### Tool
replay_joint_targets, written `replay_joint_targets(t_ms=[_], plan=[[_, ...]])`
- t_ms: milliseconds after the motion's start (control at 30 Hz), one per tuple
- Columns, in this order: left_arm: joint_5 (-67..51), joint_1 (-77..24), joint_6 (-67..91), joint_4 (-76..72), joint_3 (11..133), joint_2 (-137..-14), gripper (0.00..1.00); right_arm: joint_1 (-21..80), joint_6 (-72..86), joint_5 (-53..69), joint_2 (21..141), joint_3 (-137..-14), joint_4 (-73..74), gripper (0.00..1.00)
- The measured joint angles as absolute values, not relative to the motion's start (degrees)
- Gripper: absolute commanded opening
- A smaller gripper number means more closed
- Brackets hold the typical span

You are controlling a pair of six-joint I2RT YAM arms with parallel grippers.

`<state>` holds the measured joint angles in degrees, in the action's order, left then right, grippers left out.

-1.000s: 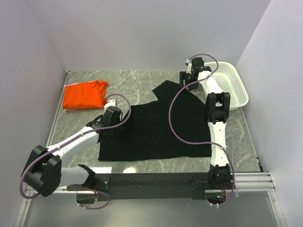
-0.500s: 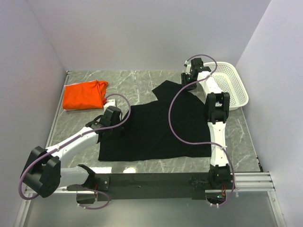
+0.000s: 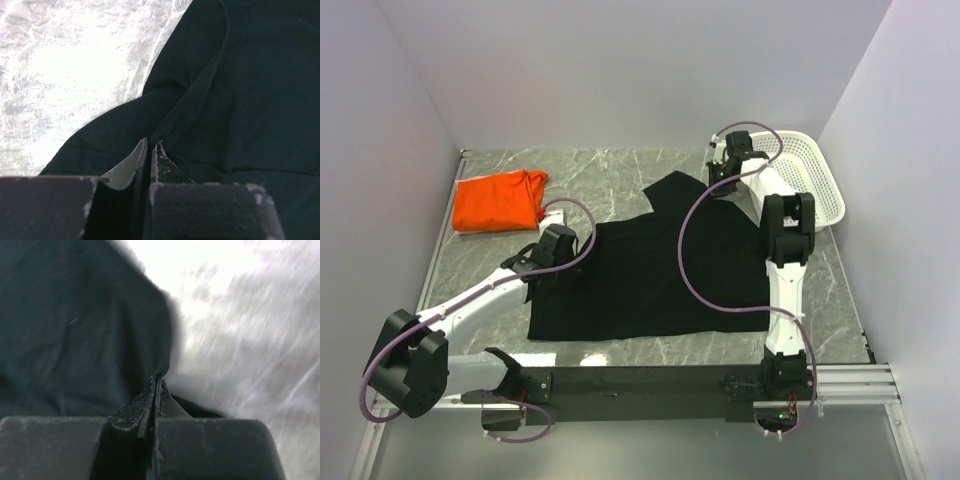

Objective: Fold and stack the t-shirts
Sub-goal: Fold the tshirt

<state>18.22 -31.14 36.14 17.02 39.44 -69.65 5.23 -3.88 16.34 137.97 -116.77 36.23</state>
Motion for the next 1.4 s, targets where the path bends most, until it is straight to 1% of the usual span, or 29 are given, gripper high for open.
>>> replay_joint_targets(t_ms=[133, 367, 567, 767, 867, 933, 967, 1033, 1067, 1167, 1300, 1400], plan=[[18.3, -31.1, 36.2, 17.0, 39.4, -69.6, 0.01, 5.7, -3.6, 17.4, 128.9, -105.5, 32.6, 0.00], [19.7, -30.3, 36.5, 18.6, 40.6, -70.3, 0.01, 7.6, -2.6, 17.1, 112.8, -92.4, 26.0, 0.00], [21.2, -29.1, 37.3, 19.6, 42.0, -70.2, 0.01, 10.5, -1.5, 14.5, 105.6, -81.1, 23.3, 0.00], [21.1, -28.8, 37.3, 20.3, 41.9, -68.6, 0.00, 15.0, 0.3, 10.0, 99.6, -69.7, 23.6, 0.00], [20.9, -28.8, 37.3, 20.3, 41.9, -67.9, 0.01, 17.1, 1.8, 8.1, 95.9, -66.0, 24.7, 0.01], [20.8, -28.8, 37.3, 20.3, 41.9, -67.8, 0.01, 17.7, 3.3, 7.4, 93.8, -64.5, 25.4, 0.19], [20.8, -28.8, 37.3, 20.3, 41.9, -67.7, 0.01, 17.6, 3.9, 7.1, 92.7, -63.7, 25.5, 0.33], [20.8, -28.8, 37.3, 20.3, 41.9, -67.7, 0.01, 17.6, 5.2, 7.0, 90.5, -61.8, 25.8, 0.44], [20.8, -28.8, 37.3, 20.3, 41.9, -67.6, 0.01, 17.4, 5.6, 7.0, 89.4, -61.2, 26.4, 0.52], [20.8, -28.8, 37.3, 20.3, 41.9, -67.6, 0.01, 16.8, 7.3, 7.2, 86.9, -61.2, 27.1, 0.61], [20.9, -28.8, 37.3, 20.3, 41.9, -67.6, 0.01, 14.7, 10.3, 8.0, 86.2, -63.3, 26.7, 0.63], [20.9, -28.8, 37.3, 20.3, 41.9, -67.6, 0.01, 12.8, 13.3, 7.4, 88.8, -66.5, 26.3, 0.62]])
